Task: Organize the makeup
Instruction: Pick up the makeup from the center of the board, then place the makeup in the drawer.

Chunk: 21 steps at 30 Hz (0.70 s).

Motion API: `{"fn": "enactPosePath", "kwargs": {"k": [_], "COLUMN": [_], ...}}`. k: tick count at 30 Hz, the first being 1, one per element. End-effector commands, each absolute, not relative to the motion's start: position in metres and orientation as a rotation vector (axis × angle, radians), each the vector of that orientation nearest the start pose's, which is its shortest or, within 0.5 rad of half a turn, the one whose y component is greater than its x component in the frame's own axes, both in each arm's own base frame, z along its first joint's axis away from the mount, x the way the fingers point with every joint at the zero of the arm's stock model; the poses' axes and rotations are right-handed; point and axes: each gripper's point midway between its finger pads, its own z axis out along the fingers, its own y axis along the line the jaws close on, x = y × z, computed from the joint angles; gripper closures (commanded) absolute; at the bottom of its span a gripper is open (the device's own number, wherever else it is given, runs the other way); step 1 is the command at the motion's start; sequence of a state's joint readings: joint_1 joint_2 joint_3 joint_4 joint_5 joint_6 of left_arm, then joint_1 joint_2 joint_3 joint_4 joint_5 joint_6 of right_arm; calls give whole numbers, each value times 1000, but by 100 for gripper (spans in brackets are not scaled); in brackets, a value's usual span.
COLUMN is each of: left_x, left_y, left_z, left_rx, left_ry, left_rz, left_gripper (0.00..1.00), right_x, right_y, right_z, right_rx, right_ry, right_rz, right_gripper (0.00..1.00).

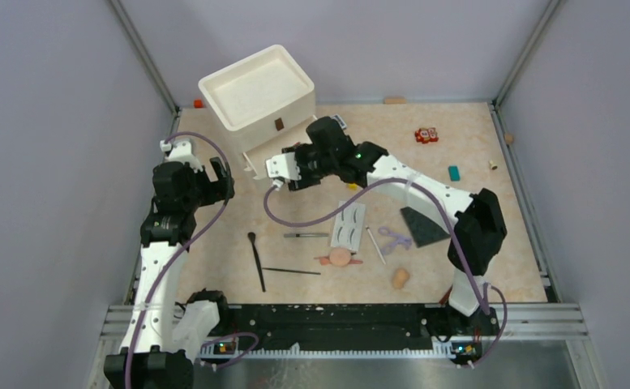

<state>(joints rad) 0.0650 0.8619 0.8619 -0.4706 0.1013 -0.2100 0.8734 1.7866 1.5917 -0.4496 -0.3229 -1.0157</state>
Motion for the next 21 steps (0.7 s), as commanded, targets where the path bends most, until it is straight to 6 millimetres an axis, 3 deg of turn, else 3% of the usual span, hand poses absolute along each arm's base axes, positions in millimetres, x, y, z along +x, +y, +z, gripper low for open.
{"fn": "enactPosePath", "kwargs": {"k": [1,4,12,13,16,21], "left_x": [303,303,303,303,302,302], "left_y": [-6,-6,-6,-6,-5,-5], "left_z": [241,241,241,241,242,243], "left_rx": [-201,-199,-200,-201,-202,-203], "left_ry": [1969,1971,1971,1971,1965,1962], "left_rz": [-195,-198,-197,-196,-189,-190], "left_gripper": [1,1,1,1,1,1], "right_x": [351,367,405,410,423,429], "right_y": [403,410,428,430,437,442], "right_z": [239,249,232,227,227,237], "right_rx": [-1960,-1976,-2031,-2035,-2002,-1930], "right_ry": [1059,1010,960,951,939,954], "right_rz": [29,-46,-190,-208,-263,-263], "right_gripper": [77,77,72,69,49,29]}}
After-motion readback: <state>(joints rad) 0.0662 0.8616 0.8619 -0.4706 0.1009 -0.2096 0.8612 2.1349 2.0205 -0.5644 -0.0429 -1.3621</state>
